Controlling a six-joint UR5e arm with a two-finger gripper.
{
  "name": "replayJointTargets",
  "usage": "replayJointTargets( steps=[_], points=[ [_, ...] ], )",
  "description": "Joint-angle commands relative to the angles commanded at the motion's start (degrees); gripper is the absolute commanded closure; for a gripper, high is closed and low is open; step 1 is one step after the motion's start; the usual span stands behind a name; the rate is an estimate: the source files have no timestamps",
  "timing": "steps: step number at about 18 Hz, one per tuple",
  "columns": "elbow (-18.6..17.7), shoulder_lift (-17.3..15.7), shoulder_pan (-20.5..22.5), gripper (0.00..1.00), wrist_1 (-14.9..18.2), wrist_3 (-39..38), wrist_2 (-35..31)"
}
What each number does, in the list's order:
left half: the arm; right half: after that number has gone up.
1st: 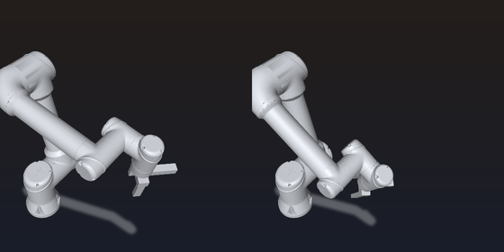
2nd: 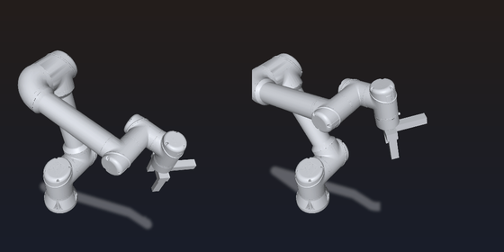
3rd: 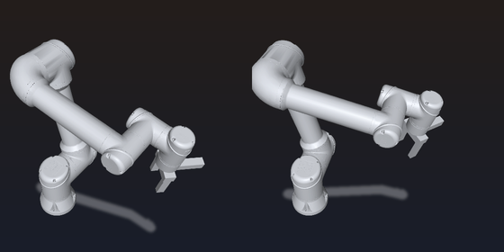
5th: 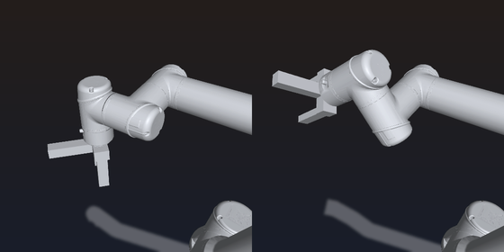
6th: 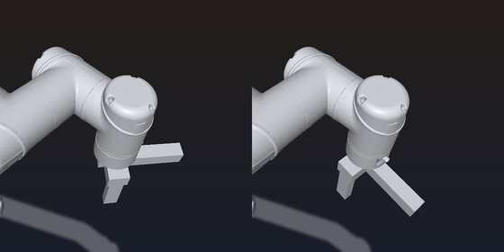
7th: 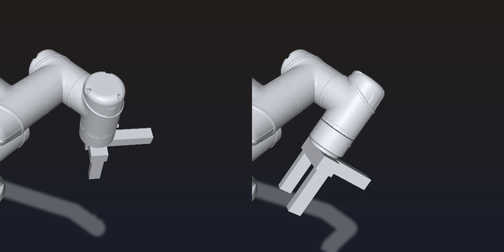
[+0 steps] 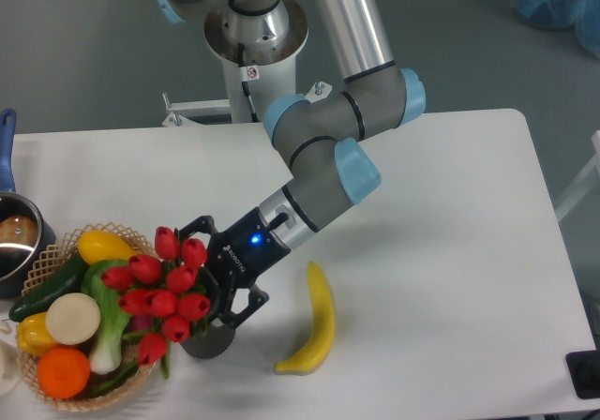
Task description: Insert the flowers into the vase
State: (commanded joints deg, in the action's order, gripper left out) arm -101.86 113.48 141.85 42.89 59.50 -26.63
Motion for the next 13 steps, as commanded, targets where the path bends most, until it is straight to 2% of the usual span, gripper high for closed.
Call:
replayJointTargets(
  steps=[3, 7, 13],
  points=[
    [-1.76, -0.97, 1.93, 0.00, 0.00, 0.17, -0.09],
    [-3.52, -4.31, 5.80, 0.00, 0.09, 0.26, -1.40],
    [-2.82, -8.88, 8.97, 0.00, 0.00, 0.79, -16.85]
  ],
)
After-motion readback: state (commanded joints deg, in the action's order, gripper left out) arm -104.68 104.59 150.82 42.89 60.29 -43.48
